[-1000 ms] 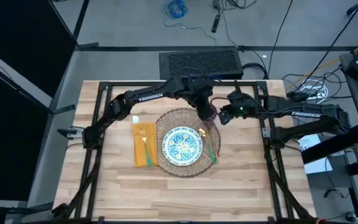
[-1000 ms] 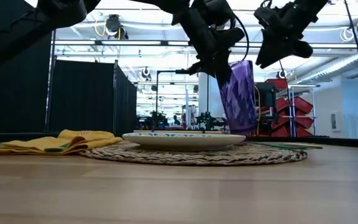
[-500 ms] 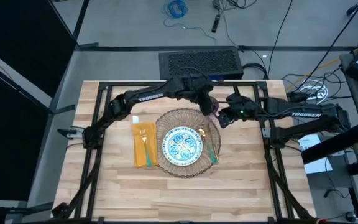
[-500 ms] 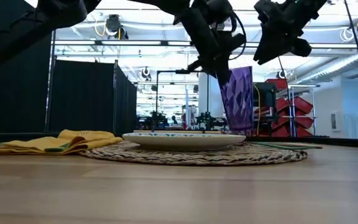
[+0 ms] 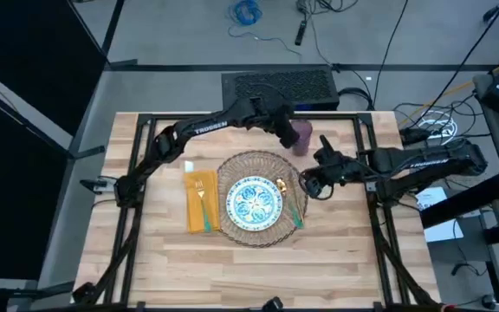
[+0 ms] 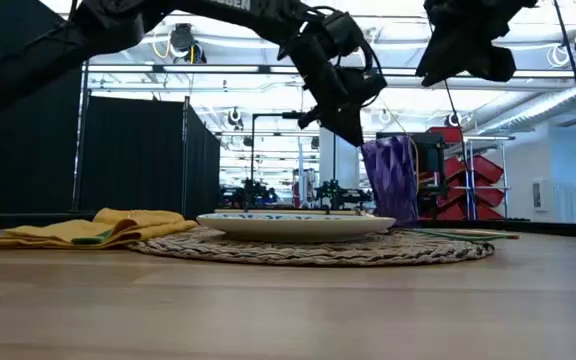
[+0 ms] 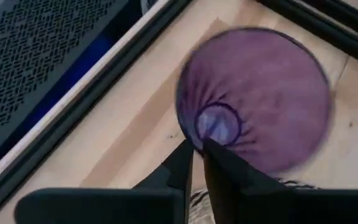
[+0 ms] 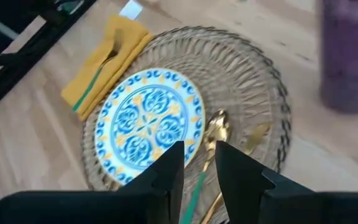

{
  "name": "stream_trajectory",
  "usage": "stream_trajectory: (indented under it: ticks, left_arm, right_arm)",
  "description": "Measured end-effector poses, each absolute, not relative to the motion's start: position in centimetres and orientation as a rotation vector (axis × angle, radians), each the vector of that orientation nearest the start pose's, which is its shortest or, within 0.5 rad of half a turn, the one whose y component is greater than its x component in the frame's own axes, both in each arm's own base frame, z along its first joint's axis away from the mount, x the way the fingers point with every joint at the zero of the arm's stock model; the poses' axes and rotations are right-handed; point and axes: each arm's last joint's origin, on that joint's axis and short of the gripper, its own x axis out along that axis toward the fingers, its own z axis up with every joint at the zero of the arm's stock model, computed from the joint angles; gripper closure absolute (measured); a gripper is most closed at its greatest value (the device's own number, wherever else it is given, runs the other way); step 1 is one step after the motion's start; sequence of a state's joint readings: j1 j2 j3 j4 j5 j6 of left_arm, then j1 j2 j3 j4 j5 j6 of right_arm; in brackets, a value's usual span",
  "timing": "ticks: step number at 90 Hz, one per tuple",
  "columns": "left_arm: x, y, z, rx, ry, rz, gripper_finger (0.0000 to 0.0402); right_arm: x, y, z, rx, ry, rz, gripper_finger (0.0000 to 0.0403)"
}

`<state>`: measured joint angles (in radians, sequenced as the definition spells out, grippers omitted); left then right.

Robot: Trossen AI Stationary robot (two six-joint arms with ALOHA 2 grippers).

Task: Set table place
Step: Put the purple cup to the top right of the tablemat

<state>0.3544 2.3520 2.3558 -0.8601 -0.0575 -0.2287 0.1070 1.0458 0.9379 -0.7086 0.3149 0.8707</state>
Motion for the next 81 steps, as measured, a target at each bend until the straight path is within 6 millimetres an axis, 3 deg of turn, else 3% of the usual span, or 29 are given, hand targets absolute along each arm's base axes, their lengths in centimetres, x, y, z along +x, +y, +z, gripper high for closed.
stream_trajectory:
  ticks: [38, 57, 81]
  left_arm:
    - [48.5, 16.6, 27.9, -0.336, 0.82, 0.438, 0.0379]
    - [45.5, 14.4, 29.5, -0.152, 1.081, 0.339, 0.0379]
    - [42.2, 10.3, 31.8, 0.014, 1.331, 0.177, 0.0379]
  right_arm:
    - [20.0, 1.3, 29.6, 0.604, 0.66, -0.54, 0.0326]
    - [17.2, -0.8, 29.6, 0.395, 0.777, -0.678, 0.0326]
    - [17.4, -4.6, 31.8, 0.13, 0.865, -0.416, 0.0306]
